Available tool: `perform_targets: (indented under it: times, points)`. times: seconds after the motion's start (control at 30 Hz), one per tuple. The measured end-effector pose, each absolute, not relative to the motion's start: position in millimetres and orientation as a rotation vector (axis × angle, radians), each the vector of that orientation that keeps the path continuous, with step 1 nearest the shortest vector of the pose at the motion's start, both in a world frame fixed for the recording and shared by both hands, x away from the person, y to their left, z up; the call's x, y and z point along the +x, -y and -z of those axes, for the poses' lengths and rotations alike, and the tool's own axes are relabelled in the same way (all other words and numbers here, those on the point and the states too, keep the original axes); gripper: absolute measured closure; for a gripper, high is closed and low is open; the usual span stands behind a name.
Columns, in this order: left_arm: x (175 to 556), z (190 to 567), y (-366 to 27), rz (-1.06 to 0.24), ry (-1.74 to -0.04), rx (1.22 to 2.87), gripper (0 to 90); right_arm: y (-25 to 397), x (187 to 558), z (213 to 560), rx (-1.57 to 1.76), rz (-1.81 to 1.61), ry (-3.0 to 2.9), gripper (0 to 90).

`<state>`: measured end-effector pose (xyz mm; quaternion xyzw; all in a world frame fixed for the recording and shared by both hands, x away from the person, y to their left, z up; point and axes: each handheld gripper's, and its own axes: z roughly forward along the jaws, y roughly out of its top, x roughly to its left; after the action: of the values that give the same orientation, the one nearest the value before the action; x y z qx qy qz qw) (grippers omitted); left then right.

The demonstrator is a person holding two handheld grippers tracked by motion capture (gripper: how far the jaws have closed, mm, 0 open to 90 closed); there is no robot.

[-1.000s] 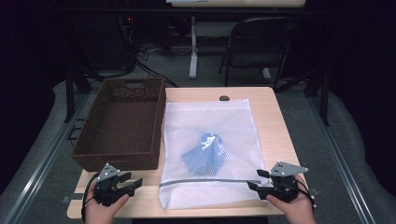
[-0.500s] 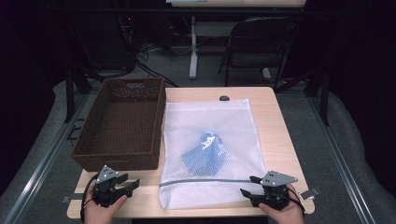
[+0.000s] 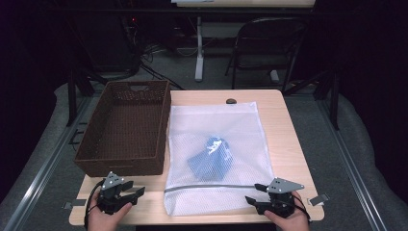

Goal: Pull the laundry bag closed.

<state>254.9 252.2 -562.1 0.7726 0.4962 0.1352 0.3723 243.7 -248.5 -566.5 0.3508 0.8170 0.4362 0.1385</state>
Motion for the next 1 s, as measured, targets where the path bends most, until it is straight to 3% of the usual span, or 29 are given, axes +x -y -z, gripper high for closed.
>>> perform_targets:
  times: [1.0]
  points:
    - [259.6, 566.8, -257.1, -0.32, -1.289, 1.977, 43.2, 246.1, 248.2, 571.8, 1.006, -1.26, -2.391, 39.5]
